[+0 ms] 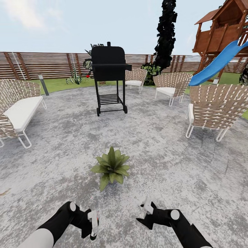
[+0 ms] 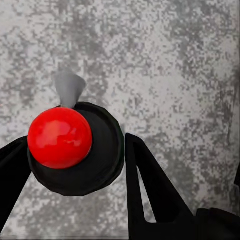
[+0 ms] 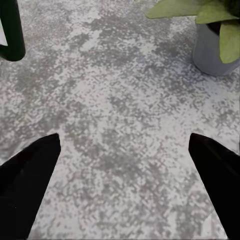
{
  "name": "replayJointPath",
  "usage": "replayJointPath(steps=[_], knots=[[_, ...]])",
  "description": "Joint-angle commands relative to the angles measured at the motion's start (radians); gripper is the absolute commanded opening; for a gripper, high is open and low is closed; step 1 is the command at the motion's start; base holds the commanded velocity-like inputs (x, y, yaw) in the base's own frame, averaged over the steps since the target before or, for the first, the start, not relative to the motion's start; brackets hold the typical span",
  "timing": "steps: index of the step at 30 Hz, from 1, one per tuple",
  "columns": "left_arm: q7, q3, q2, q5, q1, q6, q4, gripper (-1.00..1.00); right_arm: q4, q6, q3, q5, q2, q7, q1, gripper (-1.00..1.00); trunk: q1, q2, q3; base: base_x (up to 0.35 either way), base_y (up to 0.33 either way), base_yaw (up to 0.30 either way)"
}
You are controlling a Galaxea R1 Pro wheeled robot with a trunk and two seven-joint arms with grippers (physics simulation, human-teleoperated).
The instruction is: Pick up the pesticide atomizer in the garden and spray insectifuge to fully cover both potted plants in the garden.
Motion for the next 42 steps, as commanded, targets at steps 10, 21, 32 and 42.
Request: replayJointPath(steps=[10,21,32,42], knots=[[-0.002,-0.004,-0.043,-0.080,0.005,0.007,0.001,-1.00,-0.004,-0.007,0.170,0.007,0.046,-0.001,0.000,-1.00,0.000,0.000,-0.001,0.000,0.000,0.000],[0.000,-0.003,-0.100,-0.149,0.007,0.028,0.001,-1.00,-0.008,-0.007,0.177,0.004,0.074,-0.001,0.000,-1.00,0.000,0.000,-0.001,0.000,0.000,0.000],[0.003,-0.004,-0.142,-0.149,0.003,0.028,0.000,-1.00,-0.008,-0.007,0.177,0.004,0.084,-0.001,0.000,-1.00,0.000,0.000,-0.001,0.000,0.000,0.000],[0.007,-0.002,-0.176,-0.147,0.002,0.028,-0.002,-1.00,-0.009,-0.008,0.177,0.004,0.086,-0.001,0.000,-1.00,0.000,0.000,-0.001,0.000,0.000,0.000]])
